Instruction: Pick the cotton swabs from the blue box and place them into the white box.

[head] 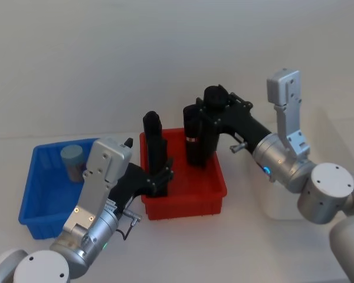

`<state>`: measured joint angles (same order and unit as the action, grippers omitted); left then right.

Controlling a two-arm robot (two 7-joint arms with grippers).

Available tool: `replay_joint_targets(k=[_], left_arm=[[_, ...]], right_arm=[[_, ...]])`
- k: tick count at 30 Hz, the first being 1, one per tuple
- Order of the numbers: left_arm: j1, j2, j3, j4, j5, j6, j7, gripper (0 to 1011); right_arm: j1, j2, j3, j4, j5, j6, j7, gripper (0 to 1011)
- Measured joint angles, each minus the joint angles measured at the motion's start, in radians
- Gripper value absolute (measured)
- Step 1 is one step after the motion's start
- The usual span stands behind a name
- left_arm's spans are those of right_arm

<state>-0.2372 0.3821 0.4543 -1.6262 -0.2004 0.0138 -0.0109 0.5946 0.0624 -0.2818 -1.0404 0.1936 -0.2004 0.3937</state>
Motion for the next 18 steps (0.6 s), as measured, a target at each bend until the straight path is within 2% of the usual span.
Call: replay_joint_targets(k=[4, 9, 18], left_arm=[[0.000, 0.000, 0.000, 0.000, 0.000, 0.000, 0.000, 1004], [0.000, 0.000, 0.000, 0.000, 0.000, 0.000, 0.000, 1004], [0.000, 0.000, 0.000, 0.000, 0.000, 0.000, 0.000, 1004]], right_arm=[[-0.040, 0.021, 0.010, -0.088, -0.006, 0.041, -0.055, 524], [-0.072, 0.040, 0.022, -0.152, -0.012, 0.075, -0.099, 524], [-0.152, 0.096, 0.060, -0.296, -0.017, 0.155, -0.205, 524]])
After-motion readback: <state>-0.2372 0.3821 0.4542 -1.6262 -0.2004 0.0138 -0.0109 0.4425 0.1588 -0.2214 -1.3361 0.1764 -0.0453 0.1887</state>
